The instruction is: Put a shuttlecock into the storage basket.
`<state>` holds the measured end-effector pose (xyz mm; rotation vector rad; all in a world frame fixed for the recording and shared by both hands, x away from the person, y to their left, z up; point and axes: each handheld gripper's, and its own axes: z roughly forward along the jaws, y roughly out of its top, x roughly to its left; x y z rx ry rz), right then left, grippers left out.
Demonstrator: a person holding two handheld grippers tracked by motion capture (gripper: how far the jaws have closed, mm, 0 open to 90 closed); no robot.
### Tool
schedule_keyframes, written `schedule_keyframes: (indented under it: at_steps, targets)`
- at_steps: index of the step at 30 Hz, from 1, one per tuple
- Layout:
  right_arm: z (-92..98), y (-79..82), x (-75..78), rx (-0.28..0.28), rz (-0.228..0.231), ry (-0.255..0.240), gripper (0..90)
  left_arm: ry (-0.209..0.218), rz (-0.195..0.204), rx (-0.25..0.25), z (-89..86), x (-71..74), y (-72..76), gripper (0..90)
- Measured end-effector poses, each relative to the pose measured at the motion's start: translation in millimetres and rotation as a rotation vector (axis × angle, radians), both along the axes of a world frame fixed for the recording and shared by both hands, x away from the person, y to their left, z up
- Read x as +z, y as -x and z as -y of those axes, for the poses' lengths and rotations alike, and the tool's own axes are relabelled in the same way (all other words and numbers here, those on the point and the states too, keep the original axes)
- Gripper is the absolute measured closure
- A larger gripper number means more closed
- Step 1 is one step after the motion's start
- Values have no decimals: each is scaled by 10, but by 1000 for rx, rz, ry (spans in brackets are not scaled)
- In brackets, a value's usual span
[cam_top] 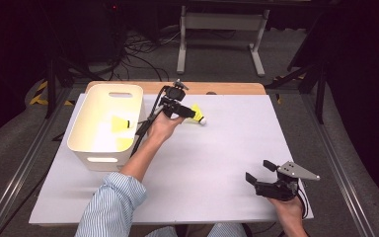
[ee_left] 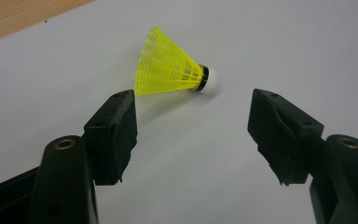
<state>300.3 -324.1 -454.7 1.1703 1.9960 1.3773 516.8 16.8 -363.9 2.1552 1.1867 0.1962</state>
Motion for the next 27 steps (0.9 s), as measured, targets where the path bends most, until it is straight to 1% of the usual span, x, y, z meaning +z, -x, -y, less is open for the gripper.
schedule_keyframes:
  at_steps: [3,7,14,17,20,21,26,27]
  targets:
    - [2,-3,-3,2,-3,1,120,15,-12,-2,18,-14,-51,345]
    - [4,1,-1,-1,-4,-1,120,5,-22,-4,58,-51,-100,347]
    - [5,-1,-3,0,-7,-3,120,12,-32,12,69,-90,-195,351]
    - [6,0,-2,1,-5,-3,120,29,-35,23,65,-110,-238,359]
    - [11,-2,-3,0,-8,-5,119,25,-46,28,67,-136,-278,366]
    - [11,-2,-3,0,-8,-6,120,25,-45,31,65,-148,-306,368]
    - [9,-4,-5,3,-9,-6,120,23,-53,31,62,-167,-350,375]
    - [8,-4,-5,3,-10,-6,120,29,-53,35,64,-180,-361,375]
